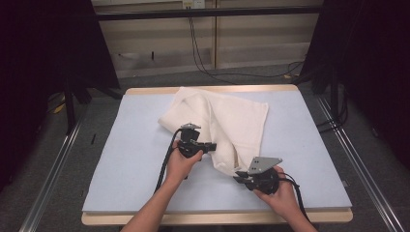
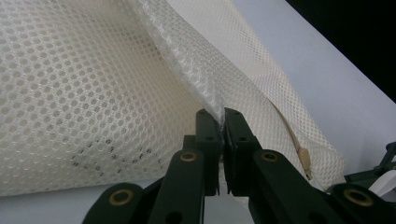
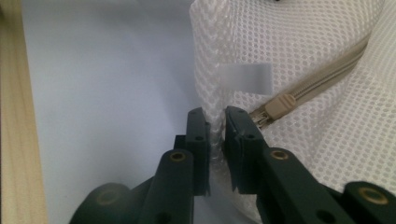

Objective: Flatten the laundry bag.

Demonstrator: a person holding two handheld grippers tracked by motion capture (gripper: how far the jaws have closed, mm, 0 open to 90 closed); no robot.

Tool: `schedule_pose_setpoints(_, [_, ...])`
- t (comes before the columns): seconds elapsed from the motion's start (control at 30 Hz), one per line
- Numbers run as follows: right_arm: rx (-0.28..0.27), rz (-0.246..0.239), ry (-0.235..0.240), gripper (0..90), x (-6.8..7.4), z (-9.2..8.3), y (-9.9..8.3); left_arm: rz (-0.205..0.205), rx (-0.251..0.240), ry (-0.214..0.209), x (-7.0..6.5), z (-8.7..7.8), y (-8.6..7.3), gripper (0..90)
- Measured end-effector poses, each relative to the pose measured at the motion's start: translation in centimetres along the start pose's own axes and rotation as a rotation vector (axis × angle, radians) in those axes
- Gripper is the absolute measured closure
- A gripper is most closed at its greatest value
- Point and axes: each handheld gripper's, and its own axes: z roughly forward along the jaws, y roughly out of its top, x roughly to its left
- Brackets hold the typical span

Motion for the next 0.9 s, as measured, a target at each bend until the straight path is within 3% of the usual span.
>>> schedule_pose_setpoints(0.1, [0.001, 0.027, 0.013, 71.5, -0.3, -0.3, 0.0, 0.009, 0.013, -0.002, -0.1, -0.3, -0.1, 86.8])
schedule_pose_setpoints(0.17, [-0.006, 0.054, 0.019, 67.6, -0.5, -0.8, 0.0, -0.005, 0.01, -0.01, -0.1, -0.5, -0.1, 86.8])
schedule_pose_setpoints(0.47, [-0.008, 0.128, -0.012, 44.3, -1.3, -3.1, -0.6, 0.002, 0.02, 0.017, 0.1, -1.7, -0.9, 86.4])
schedule_pose_setpoints(0.53, [-0.003, 0.143, -0.03, 39.2, -1.7, -3.4, -1.0, -0.012, 0.024, 0.008, 0.4, -1.9, -1.1, 86.4])
schedule_pose_setpoints(0.67, [-0.005, 0.189, -0.092, 35.7, -2.6, -4.0, -1.7, -0.021, 0.025, 0.006, 0.3, -2.2, -1.4, 86.4])
schedule_pose_setpoints(0.9, [-0.021, 0.203, -0.148, 37.2, -3.5, -3.7, -1.7, -0.029, 0.031, 0.005, 0.0, -2.9, -1.9, 86.3])
